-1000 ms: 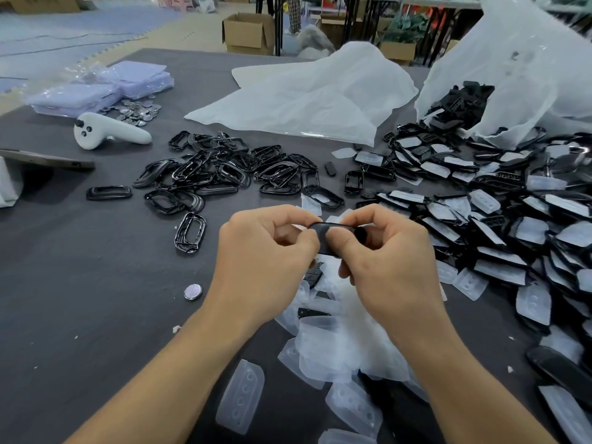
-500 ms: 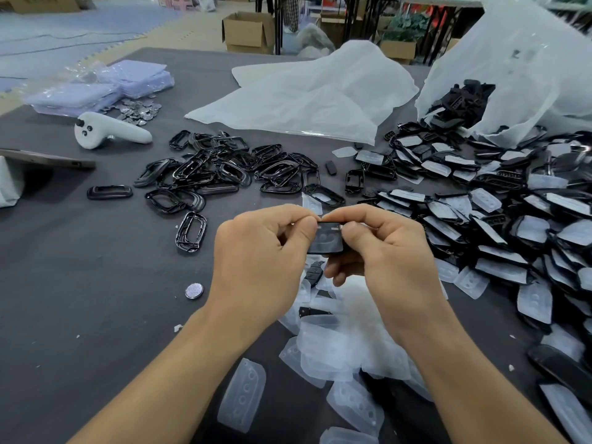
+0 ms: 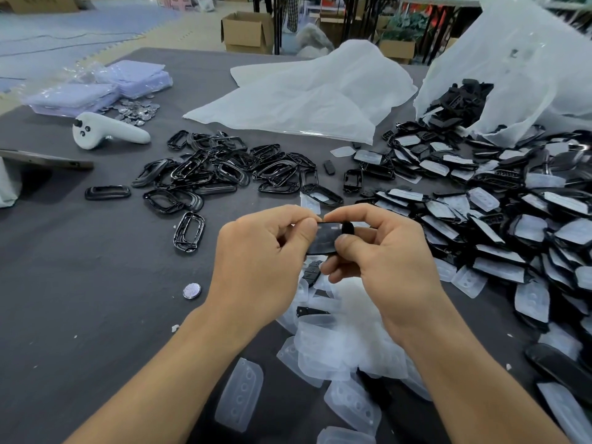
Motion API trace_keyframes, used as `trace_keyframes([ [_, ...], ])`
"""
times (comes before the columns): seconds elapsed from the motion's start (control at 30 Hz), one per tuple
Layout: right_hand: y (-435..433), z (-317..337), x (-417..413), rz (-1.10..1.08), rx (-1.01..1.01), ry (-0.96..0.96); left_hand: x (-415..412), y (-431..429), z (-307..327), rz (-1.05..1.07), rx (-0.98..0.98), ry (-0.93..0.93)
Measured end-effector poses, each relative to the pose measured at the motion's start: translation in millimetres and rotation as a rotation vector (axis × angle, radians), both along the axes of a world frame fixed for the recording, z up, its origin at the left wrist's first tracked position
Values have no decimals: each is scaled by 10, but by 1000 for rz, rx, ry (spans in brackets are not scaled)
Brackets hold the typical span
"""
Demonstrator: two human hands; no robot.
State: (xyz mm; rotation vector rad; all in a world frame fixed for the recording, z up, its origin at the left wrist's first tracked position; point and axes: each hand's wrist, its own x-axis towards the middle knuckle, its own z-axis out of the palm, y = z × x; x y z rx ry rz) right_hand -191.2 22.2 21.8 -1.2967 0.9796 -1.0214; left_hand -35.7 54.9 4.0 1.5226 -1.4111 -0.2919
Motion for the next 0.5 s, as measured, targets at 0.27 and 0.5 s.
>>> trace_keyframes([
  [0.27,-41,-26,-20,-85,-15,104,38,-44,24,-185,169,233],
  [0.5,26,-37,-50,-57,-404,594,84,-91,-2,-239,265,433],
])
